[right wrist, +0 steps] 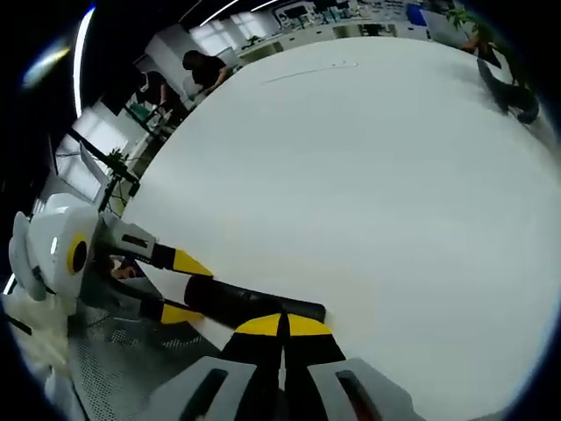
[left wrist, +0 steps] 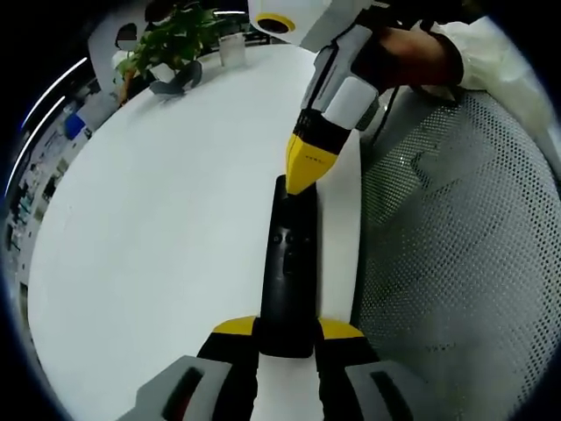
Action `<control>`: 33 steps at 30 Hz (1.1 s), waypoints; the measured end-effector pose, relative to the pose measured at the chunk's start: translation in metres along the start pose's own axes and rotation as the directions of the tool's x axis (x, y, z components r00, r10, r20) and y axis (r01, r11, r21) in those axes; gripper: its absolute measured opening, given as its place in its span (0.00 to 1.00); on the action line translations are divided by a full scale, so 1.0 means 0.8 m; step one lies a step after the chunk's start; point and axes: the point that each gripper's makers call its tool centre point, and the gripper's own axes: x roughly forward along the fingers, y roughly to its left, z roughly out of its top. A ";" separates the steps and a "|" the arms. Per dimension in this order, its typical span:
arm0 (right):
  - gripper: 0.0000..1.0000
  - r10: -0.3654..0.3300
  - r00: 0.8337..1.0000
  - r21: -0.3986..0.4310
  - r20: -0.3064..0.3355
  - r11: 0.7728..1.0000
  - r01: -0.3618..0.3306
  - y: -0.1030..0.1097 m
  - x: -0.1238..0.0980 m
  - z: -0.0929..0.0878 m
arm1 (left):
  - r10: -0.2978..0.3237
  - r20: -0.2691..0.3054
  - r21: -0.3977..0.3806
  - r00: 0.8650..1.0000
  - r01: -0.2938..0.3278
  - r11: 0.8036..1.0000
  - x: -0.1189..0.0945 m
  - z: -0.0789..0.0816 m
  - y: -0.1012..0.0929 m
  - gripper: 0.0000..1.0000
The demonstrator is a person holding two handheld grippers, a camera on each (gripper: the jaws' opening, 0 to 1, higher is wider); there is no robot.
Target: Press the specified remote control buttons in sequence, fully releasing each button before pressing the next.
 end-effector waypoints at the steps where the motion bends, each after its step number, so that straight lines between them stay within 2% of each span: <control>1: 0.00 0.001 1.000 0.000 0.001 1.000 -0.001 0.000 0.000 0.000 | -0.001 -0.002 0.002 1.000 0.001 1.000 0.000 0.000 0.000 0.23; 7: 0.00 0.014 1.000 0.009 -0.002 1.000 -0.014 0.002 -0.001 0.001 | -0.003 -0.006 0.007 1.000 0.003 1.000 0.000 0.000 0.000 0.23; 9: 0.00 0.000 1.000 -0.050 -0.016 0.999 0.000 0.003 0.000 0.001 | -0.003 -0.006 0.007 1.000 0.003 1.000 0.000 0.000 0.000 0.23; 12: 0.00 -0.010 1.000 -0.077 -0.016 0.997 0.009 0.004 0.001 0.001 | -0.004 -0.006 0.013 1.000 0.004 1.000 0.000 0.000 -0.001 0.23; 18: 0.00 -0.008 1.000 -0.087 -0.015 0.996 0.007 0.005 0.002 0.001 | -0.014 -0.008 0.038 1.000 0.014 0.999 0.000 0.000 -0.001 0.23; 24: 0.00 0.027 0.999 -0.073 -0.021 0.997 -0.029 0.014 0.002 0.000 | -0.026 -0.013 0.062 1.000 0.026 0.998 0.000 0.001 -0.002 0.23; 29: 0.00 0.017 0.999 -0.073 -0.036 0.997 -0.020 0.011 0.003 -0.003 | -0.038 -0.022 0.077 0.999 0.040 0.996 0.001 0.001 -0.002 0.23; 33: 0.00 0.003 0.999 -0.109 -0.040 0.994 -0.007 0.013 0.004 -0.005 | -0.042 -0.033 0.084 0.999 0.045 0.995 0.001 0.002 -0.002 0.23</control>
